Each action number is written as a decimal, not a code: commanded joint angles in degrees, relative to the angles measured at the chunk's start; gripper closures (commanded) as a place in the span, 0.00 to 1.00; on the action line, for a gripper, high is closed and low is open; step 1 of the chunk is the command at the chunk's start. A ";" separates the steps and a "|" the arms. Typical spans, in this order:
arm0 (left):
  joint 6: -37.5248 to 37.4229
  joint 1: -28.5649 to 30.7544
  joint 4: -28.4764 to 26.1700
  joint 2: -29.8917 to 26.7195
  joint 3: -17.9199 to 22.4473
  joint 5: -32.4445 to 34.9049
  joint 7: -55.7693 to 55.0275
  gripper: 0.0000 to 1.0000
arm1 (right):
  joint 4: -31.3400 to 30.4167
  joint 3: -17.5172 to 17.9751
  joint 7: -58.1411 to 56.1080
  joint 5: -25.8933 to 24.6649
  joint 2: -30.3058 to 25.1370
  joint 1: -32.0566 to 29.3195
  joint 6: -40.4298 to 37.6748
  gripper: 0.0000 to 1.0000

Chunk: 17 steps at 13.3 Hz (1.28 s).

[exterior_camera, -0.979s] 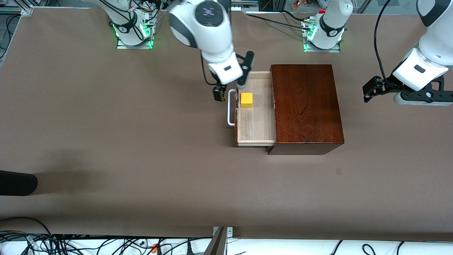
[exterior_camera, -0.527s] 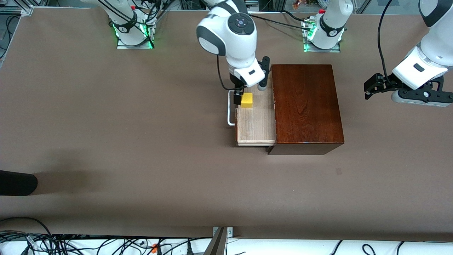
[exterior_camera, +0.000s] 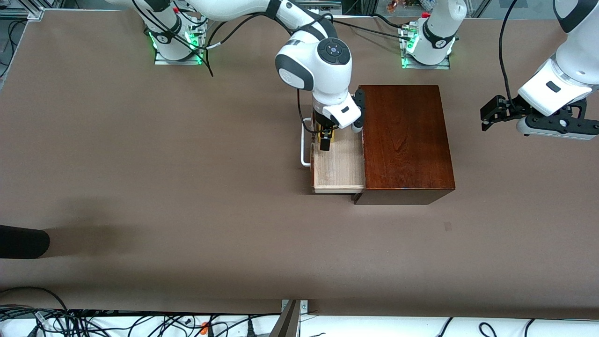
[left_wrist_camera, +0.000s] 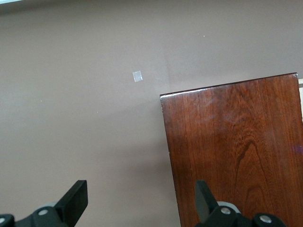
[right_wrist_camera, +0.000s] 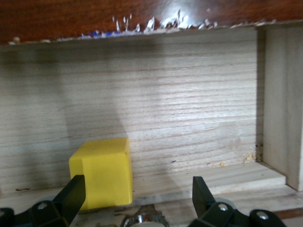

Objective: Open drawer, take yellow block, close drawer
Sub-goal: 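Lower the right gripper and close it on the yellow cube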

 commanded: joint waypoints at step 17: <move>-0.99 -0.10 1.10 -0.08 -0.04 -0.63 1.74 0.00 | 2.44 1.73 -1.29 -0.29 0.82 2.12 -6.01 0.00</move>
